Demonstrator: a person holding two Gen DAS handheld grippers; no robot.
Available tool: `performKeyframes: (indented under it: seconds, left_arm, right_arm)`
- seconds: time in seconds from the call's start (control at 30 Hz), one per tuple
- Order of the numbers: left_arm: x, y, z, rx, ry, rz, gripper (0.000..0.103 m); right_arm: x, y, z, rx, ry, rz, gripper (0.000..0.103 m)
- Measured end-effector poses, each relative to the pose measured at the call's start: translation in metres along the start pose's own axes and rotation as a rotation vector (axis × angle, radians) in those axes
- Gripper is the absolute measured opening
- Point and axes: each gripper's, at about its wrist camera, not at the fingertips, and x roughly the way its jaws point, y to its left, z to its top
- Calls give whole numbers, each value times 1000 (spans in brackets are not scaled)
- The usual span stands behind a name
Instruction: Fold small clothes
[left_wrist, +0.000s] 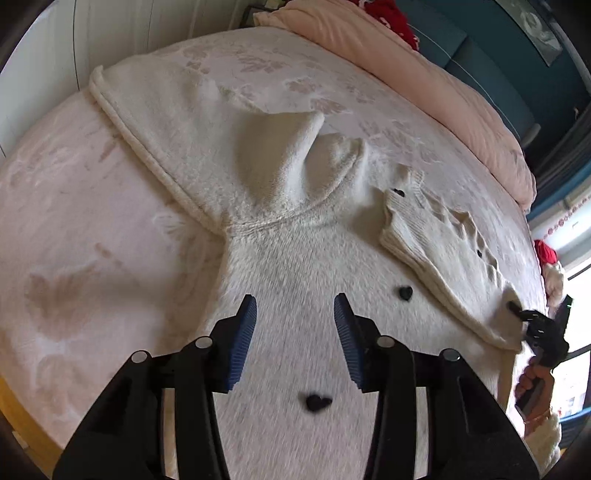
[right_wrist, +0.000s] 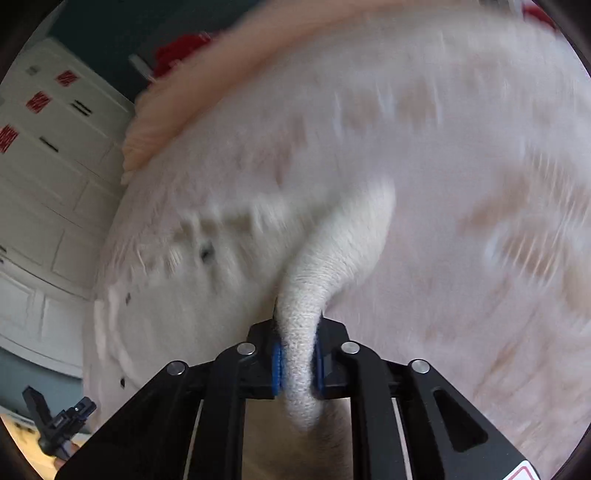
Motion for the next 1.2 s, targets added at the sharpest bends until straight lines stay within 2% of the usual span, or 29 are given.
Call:
performKeyframes:
  seconds: [0.03, 0.1, 0.17, 0.23, 0.27, 0.3, 0.33, 0.37, 0.43, 0.53, 0.6, 0.67, 0.73, 0.8, 0.83, 0.87, 0.9, 0.97, 1.03, 1.1, 1.2]
  left_arm:
    - [6, -1, 3, -4, 0, -3, 42]
    - [13, -1, 5, -5, -9, -5, 42]
    - [18, 3, 8, -24, -27, -8, 43]
    - [22, 17, 15, -91, -48, -38, 43]
    - [22, 26, 20, -129, -64, -58, 43]
    - [20, 37, 27, -173, -88, -63, 44]
    - [16, 53, 37, -227, -132, -44, 47]
    - [11, 69, 47, -269, -172, -15, 50]
    - [-4, 104, 74, -331, -266, 60, 53]
    - [-15, 149, 117, -368, -352, 165, 59]
    - [-10, 176, 145, -406, -353, 198, 66]
    - [7, 207, 169, -491, -307, 158, 67]
    - [30, 239, 184, -617, -257, 94, 66]
    - [34, 250, 190, -656, -300, 83, 66]
    - [35, 247, 194, -640, -319, 88, 54]
    - [39, 246, 200, -614, -300, 98, 23]
    - [42, 244, 204, -603, -276, 107, 10]
    - [38, 242, 208, -605, -274, 83, 6]
    - [14, 224, 212, -564, -337, 54, 5]
    - [-11, 185, 215, -457, -385, 23, 5]
    - [-61, 88, 208, -204, -444, -78, 5]
  right_arm:
    - [-12, -1, 5, -9, -44, -27, 11]
    - [-23, -7, 6, -43, -66, -113, 11]
    - [-5, -21, 1, -46, -19, -191, 11]
    - [18, -27, -10, -56, 66, -229, 14]
    - [20, -24, -15, -67, 66, -251, 21]
    - [15, -19, -17, -75, 39, -275, 24]
    - [6, -10, -20, -82, 8, -308, 32]
    - [-4, -1, -23, -93, -21, -342, 49]
    - [-29, 18, -36, -136, -85, -382, 62]
    - [-59, 52, -70, -222, -115, -381, 67]
    - [-72, 65, -88, -248, -106, -357, 71]
    - [-84, 77, -115, -271, -83, -334, 72]
    - [-94, 87, -139, -239, -52, -277, 73]
    - [-100, 94, -160, -210, -21, -242, 74]
    - [-102, 99, -167, -203, -11, -245, 74]
    - [-103, 102, -172, -198, -2, -236, 75]
    - [-102, 105, -176, -195, 15, -219, 75]
    - [-104, 115, -183, -207, 19, -219, 75]
    - [-104, 122, -184, -229, 12, -223, 75]
    - [-104, 125, -185, -232, 2, -214, 75]
    - [-105, 124, -186, -203, -5, -175, 75]
